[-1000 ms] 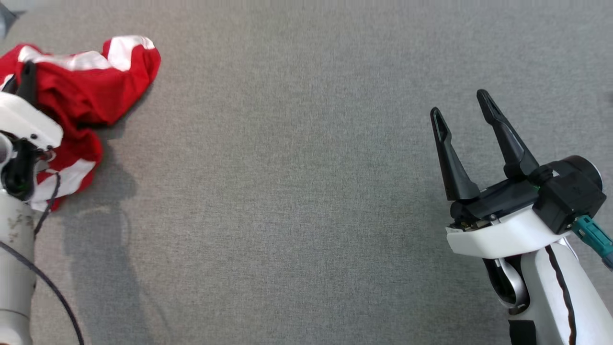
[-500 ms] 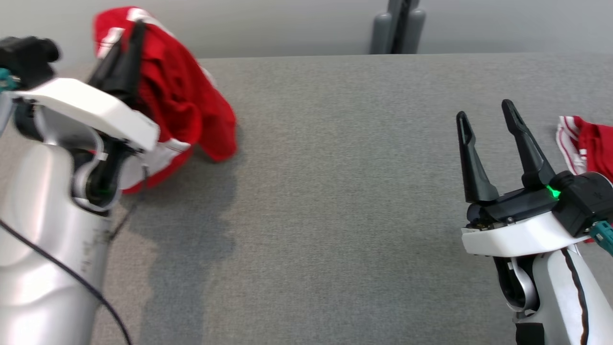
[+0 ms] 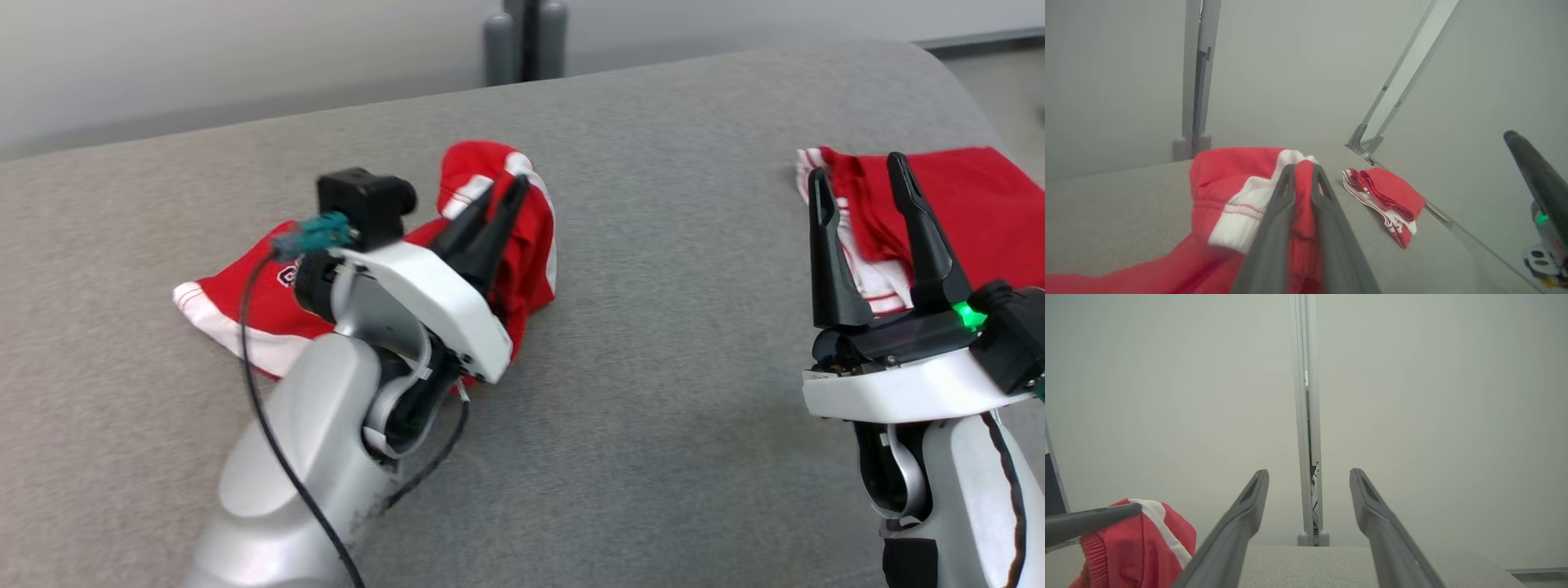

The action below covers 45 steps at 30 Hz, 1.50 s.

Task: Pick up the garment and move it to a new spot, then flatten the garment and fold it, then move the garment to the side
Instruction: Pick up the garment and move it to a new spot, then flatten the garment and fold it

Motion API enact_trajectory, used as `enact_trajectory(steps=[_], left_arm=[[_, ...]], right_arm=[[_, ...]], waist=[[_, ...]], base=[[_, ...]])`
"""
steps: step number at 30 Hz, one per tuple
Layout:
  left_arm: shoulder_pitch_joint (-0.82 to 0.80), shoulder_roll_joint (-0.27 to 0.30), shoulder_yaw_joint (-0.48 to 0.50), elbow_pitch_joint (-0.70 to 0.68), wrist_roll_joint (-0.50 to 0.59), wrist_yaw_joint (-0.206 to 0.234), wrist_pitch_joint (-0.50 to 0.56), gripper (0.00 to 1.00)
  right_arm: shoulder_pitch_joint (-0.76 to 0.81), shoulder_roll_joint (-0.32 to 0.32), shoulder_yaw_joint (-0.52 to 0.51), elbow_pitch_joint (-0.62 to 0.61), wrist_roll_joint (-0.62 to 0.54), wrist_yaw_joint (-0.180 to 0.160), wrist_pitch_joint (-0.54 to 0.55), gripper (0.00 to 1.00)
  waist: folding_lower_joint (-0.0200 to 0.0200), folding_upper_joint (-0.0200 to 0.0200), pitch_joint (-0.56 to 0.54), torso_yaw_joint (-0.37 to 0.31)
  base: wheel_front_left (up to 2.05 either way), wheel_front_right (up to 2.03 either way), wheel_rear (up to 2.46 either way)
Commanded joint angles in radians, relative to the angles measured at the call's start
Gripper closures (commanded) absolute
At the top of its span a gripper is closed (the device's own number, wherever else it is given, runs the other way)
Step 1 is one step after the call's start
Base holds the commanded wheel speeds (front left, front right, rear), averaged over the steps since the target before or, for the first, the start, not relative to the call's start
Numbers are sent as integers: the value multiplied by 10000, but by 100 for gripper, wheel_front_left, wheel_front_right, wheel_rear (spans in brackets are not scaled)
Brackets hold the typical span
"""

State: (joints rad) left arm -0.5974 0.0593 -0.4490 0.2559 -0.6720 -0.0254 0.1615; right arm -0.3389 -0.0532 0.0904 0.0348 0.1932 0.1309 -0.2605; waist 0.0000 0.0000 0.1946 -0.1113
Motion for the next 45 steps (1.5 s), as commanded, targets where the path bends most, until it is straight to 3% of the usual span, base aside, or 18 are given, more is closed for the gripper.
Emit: enact_trajectory(steps=[1,3,4,5,6,10,16,24,27,33,36,45], left_arm=[[29,40,-161,136,124,59,-143,100],[92,-6,-572,485,168,77,-287,100],[109,-18,-773,648,161,72,-339,89],[95,-32,-1001,821,245,48,-393,52],[79,-52,-1228,982,304,-2,-439,0],[94,-40,-1673,1415,95,-152,-667,0],[-240,-13,-1411,1716,-161,83,-1333,0],[39,1264,-225,1833,42,436,-3039,0],[517,1804,394,1642,-146,340,-3755,0],[1891,2144,1436,1158,-359,70,-4236,0],[2690,1975,2233,451,-22,-18,-4267,0],[4511,611,4120,-580,1048,-639,-4248,0]], right_arm=[[-62,0,-25,-45,89,-3,-63,0],[-88,2,-27,-61,139,-3,-60,0],[-89,5,-33,-78,186,-3,-57,0],[-73,9,-29,-94,237,-3,-58,0],[-44,10,-41,-109,272,-3,-58,0],[61,10,-125,-127,318,-3,-58,0],[184,2,-183,-82,253,-3,-60,0],[526,0,46,112,245,-3,-59,0],[691,0,192,222,144,-3,-59,0],[1235,-76,384,257,81,-3,-58,0],[1655,-95,313,221,150,-3,-59,0],[2416,-126,442,252,239,-3,-58,0]], waist=[[0,0,201,-548],[0,0,260,-804],[0,0,283,-891],[0,0,296,-954],[0,0,300,-992],[0,0,263,-974],[0,0,-10,-468],[0,0,-367,442],[0,0,-469,746],[0,0,-645,1270],[0,0,-710,1588],[0,0,-843,2182]], base=[[0,0,0],[0,0,0],[0,0,0],[0,0,0],[0,0,0],[0,0,0],[0,0,0],[0,0,0],[0,0,0],[0,0,0],[0,0,0],[0,0,0]])
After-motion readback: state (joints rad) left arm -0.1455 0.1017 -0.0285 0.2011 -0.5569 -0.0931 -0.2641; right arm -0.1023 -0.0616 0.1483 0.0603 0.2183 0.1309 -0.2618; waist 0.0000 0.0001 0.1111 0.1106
